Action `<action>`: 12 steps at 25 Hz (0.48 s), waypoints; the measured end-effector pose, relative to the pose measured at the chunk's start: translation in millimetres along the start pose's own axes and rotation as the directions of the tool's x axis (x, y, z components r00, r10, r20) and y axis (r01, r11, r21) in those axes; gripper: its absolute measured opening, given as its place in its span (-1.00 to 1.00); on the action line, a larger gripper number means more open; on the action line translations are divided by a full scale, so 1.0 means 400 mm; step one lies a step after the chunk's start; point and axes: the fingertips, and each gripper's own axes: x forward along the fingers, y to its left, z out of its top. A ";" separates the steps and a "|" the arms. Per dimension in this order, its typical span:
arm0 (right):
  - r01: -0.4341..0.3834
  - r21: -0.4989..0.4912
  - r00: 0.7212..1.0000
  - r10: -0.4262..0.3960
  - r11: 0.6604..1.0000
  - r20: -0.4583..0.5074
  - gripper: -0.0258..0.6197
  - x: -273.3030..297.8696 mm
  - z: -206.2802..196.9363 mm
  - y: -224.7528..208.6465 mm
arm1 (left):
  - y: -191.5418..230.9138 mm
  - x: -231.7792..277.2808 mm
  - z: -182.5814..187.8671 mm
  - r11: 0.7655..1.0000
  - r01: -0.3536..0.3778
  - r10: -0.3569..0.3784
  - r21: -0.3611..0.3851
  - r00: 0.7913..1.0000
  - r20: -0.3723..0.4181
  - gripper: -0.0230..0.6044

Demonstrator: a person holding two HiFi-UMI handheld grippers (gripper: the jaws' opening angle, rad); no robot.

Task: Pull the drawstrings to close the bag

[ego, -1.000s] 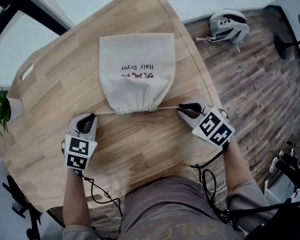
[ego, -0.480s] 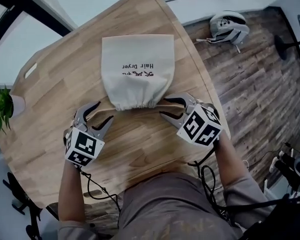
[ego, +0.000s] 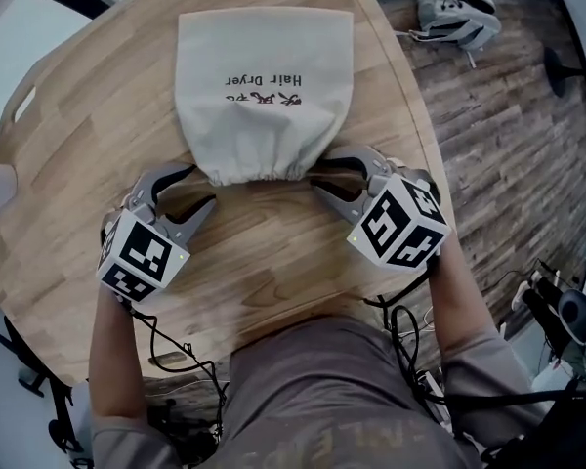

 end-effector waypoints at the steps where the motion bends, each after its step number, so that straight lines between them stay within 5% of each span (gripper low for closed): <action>1: -0.004 -0.029 1.000 0.003 1.000 -0.016 -0.48 0.001 -0.001 0.002 | 0.002 0.000 0.000 1.000 0.002 -0.002 0.006 1.000 -0.002 -0.28; 5: -0.028 -0.089 0.998 0.022 0.996 -0.064 -0.52 0.006 -0.003 0.012 | 0.001 0.003 -0.001 0.999 0.004 -0.003 0.039 1.000 -0.023 -0.37; 9: -0.024 -0.089 0.997 0.017 0.996 -0.082 -0.62 0.008 -0.005 0.016 | -0.010 0.009 0.002 0.998 -0.021 0.023 0.058 0.999 -0.029 -0.86; 12: -0.012 -0.067 0.997 0.007 0.998 -0.079 -0.80 0.010 -0.004 0.010 | -0.008 0.008 0.000 1.000 -0.015 0.015 0.025 1.000 -0.017 -0.88</action>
